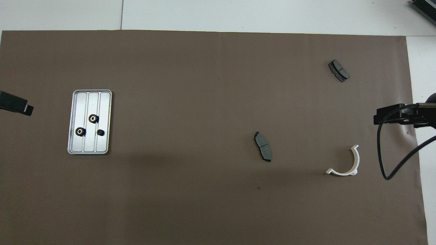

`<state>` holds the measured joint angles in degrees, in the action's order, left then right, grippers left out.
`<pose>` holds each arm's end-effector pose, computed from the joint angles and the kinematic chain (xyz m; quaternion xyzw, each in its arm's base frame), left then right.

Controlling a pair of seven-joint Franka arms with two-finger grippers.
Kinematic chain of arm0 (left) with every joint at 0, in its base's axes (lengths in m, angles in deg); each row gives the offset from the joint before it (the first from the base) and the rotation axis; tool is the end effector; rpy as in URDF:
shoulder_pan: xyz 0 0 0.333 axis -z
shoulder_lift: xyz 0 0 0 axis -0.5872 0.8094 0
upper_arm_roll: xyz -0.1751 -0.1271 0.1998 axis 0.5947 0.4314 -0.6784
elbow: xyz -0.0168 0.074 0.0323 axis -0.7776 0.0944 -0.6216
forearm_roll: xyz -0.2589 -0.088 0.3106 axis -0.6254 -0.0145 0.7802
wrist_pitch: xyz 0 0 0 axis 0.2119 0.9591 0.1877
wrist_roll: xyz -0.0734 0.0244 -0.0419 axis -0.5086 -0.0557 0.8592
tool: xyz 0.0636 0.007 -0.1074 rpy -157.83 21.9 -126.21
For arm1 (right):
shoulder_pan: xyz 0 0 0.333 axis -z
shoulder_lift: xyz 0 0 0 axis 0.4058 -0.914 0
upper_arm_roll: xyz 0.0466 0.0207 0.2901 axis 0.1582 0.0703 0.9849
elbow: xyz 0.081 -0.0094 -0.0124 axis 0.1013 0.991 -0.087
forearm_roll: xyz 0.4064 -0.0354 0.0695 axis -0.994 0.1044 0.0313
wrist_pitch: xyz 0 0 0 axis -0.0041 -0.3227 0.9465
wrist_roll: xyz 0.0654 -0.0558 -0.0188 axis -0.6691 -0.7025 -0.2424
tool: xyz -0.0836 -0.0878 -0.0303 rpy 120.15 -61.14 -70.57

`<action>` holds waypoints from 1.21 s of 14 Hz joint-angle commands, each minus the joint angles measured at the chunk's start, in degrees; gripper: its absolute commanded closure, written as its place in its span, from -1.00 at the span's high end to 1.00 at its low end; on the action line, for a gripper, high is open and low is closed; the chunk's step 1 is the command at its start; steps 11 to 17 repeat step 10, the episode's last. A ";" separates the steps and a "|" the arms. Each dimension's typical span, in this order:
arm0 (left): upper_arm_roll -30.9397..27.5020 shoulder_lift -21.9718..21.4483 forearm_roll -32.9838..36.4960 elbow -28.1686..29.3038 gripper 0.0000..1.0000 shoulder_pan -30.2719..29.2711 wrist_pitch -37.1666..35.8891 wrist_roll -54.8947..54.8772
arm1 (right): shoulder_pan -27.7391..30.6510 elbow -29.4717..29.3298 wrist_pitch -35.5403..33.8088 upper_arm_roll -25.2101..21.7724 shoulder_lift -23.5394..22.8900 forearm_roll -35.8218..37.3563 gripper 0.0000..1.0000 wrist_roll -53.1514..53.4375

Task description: Pick bearing gear from pile to tray

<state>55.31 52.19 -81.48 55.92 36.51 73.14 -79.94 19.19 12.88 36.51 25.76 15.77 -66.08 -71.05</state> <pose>0.5841 0.0125 0.6013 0.9922 -0.1181 -0.0325 0.0249 0.5474 0.0013 0.5909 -0.9987 0.0504 -0.0043 0.0025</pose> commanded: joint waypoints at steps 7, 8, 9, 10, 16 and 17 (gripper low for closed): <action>-0.60 -1.30 -0.06 2.02 1.00 0.68 1.32 0.20 | 0.71 -1.82 -1.29 0.27 -1.67 -1.67 1.00 1.41; -0.69 -1.22 0.03 1.94 1.00 0.68 1.32 0.28 | 0.71 -1.91 -1.29 0.27 -1.67 -1.67 1.00 1.32; -0.69 -1.21 0.03 1.94 1.00 0.68 1.40 0.20 | 0.63 -1.82 -1.29 0.27 -1.32 -1.67 1.00 1.23; -0.69 -1.30 0.03 1.94 1.00 0.68 1.40 0.20 | 0.45 -1.91 -1.20 0.27 -1.32 -1.67 1.00 1.32; -0.69 -1.30 0.03 1.94 1.00 0.68 1.40 0.20 | 0.45 -1.91 -1.20 0.27 -1.32 -1.67 1.00 1.32; -0.69 -1.30 0.03 1.94 1.00 0.68 1.40 0.20 | 0.45 -1.91 -1.20 0.27 -1.32 -1.67 1.00 1.32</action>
